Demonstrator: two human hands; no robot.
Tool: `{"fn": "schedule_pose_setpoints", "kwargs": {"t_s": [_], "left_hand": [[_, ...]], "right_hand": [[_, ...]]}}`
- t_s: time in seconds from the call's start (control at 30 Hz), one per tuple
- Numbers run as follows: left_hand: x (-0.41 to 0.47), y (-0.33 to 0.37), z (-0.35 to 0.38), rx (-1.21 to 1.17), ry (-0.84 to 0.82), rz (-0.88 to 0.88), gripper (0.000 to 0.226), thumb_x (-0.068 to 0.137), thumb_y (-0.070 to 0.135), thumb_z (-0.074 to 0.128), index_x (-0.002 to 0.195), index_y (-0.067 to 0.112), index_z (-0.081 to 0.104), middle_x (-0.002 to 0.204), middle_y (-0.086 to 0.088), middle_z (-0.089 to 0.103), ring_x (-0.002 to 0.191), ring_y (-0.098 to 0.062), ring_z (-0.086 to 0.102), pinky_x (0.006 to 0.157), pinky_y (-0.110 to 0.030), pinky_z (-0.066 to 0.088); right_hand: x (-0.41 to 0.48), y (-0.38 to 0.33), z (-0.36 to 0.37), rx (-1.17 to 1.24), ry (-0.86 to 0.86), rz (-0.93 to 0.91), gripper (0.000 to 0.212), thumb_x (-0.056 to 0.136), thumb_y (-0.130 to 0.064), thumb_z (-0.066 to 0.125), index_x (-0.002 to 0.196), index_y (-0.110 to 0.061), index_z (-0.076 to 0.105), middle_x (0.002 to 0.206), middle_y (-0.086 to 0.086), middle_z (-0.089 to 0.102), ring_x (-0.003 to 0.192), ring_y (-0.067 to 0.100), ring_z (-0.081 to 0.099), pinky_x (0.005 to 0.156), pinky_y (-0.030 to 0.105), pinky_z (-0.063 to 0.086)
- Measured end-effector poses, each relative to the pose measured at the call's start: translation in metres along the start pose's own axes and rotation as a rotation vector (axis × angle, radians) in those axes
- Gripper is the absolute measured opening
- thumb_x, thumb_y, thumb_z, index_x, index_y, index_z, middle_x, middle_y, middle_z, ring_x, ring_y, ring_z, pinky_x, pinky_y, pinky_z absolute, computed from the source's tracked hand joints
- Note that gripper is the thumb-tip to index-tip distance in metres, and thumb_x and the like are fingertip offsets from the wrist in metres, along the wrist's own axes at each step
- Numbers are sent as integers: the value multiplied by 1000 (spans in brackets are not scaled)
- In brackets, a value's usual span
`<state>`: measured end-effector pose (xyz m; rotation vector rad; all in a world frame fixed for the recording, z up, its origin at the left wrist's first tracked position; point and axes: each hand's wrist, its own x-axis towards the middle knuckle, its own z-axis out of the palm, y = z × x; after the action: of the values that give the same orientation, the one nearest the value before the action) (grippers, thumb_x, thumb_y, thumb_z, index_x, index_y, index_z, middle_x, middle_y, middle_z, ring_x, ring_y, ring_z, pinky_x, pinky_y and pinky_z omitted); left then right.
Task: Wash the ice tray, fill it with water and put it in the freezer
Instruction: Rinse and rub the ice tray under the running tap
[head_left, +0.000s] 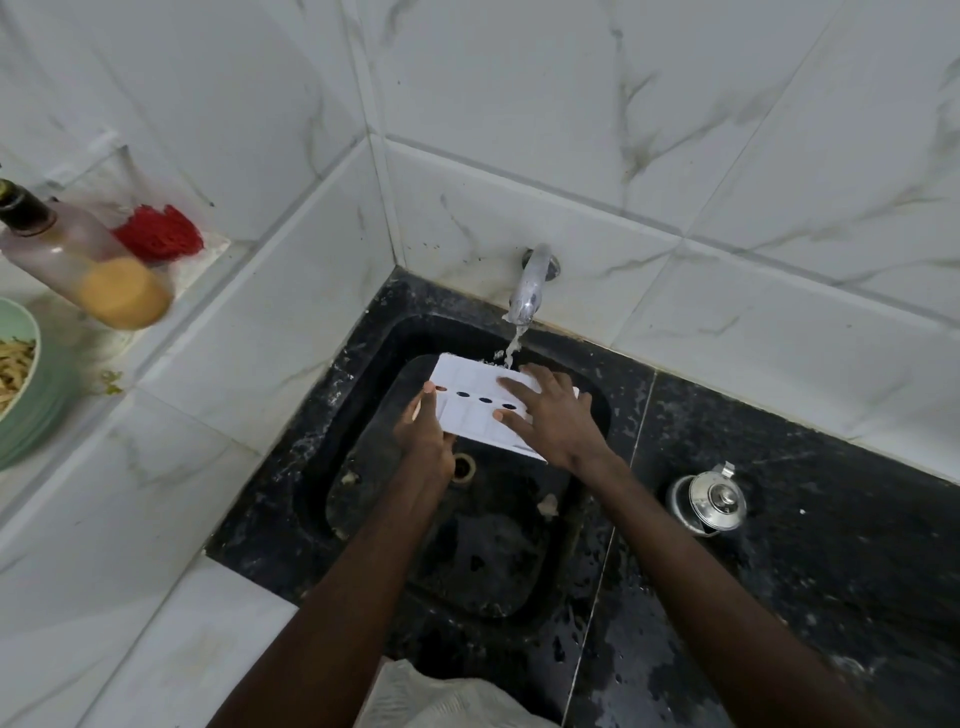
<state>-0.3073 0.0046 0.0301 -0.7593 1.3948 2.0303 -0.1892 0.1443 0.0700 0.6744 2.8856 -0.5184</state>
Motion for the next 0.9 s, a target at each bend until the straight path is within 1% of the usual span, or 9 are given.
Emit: {"fn": "schedule_pose_setpoints", "kwargs": {"t_s": [0.07, 0.2, 0.27, 0.33, 0.43, 0.53, 0.63, 0.73, 0.9], "left_hand": [[-5, -6, 1, -95, -32, -38, 40, 97, 23, 74, 127, -2, 66, 117, -19, 75, 104, -34, 75, 94, -55, 60], [-13, -11, 0, -113, -89, -109, 38, 93, 12, 78, 127, 2, 65, 119, -18, 74, 98, -33, 75, 81, -54, 64], [-8, -11, -2, -107, -82, -128, 37, 91, 3, 78, 125, 0, 65, 119, -21, 74, 91, -32, 75, 86, -59, 61], [-7, -10, -1, -100, -83, -129, 38, 90, 0, 77, 126, -3, 65, 120, -22, 73, 91, -33, 75, 94, -63, 57], [-7, -9, 1, -98, -102, -79, 40, 91, 1, 77, 128, -5, 64, 121, -22, 73, 93, -33, 76, 95, -63, 57], [-1, -2, -1, -104, -75, -41, 46, 88, 5, 80, 130, -6, 64, 124, -22, 72, 97, -33, 77, 87, -59, 61], [-1, 1, -1, -123, -99, -45, 46, 89, 5, 79, 131, -6, 63, 125, -22, 72, 107, -38, 74, 90, -62, 59], [-6, -1, 5, -133, -139, -34, 39, 92, 3, 75, 129, -6, 64, 122, -21, 73, 100, -34, 75, 92, -61, 58], [5, -1, -3, -149, -96, -24, 50, 88, 6, 80, 133, -8, 61, 127, -24, 71, 112, -40, 72, 92, -63, 58]], "right_hand": [[0, -2, 1, 33, -4, 9, 58, 102, -65, 41, 154, -40, 40, 164, 0, 28, 146, 31, 30, 110, 65, 32], [-2, -2, 7, 145, -20, 57, 64, 101, -62, 48, 152, -25, 43, 162, 0, 35, 145, 28, 36, 110, 62, 34], [-4, 2, 8, 189, -55, 84, 67, 101, -63, 47, 152, -21, 45, 164, 2, 31, 147, 28, 34, 112, 62, 34], [-3, 2, 8, 180, -90, 105, 65, 101, -66, 44, 152, -26, 46, 168, 2, 22, 151, 30, 26, 115, 64, 30], [0, -7, 7, 158, -103, 78, 63, 98, -71, 41, 150, -34, 49, 172, 0, 9, 155, 31, 13, 117, 69, 22], [1, -8, 1, 122, -23, -8, 57, 97, -74, 39, 138, -40, 61, 171, -4, 12, 156, 27, 11, 117, 74, 16], [6, -5, -3, 22, 60, 21, 57, 98, -76, 32, 134, -43, 62, 171, -4, 11, 157, 28, 9, 118, 76, 5], [10, -14, -2, 23, 42, 55, 66, 96, -80, 31, 140, -39, 57, 172, -2, 5, 157, 31, 6, 117, 77, 4], [4, -7, -6, 52, 36, -7, 56, 100, -74, 32, 135, -44, 63, 171, -4, 9, 157, 28, 7, 118, 76, 3]]}}
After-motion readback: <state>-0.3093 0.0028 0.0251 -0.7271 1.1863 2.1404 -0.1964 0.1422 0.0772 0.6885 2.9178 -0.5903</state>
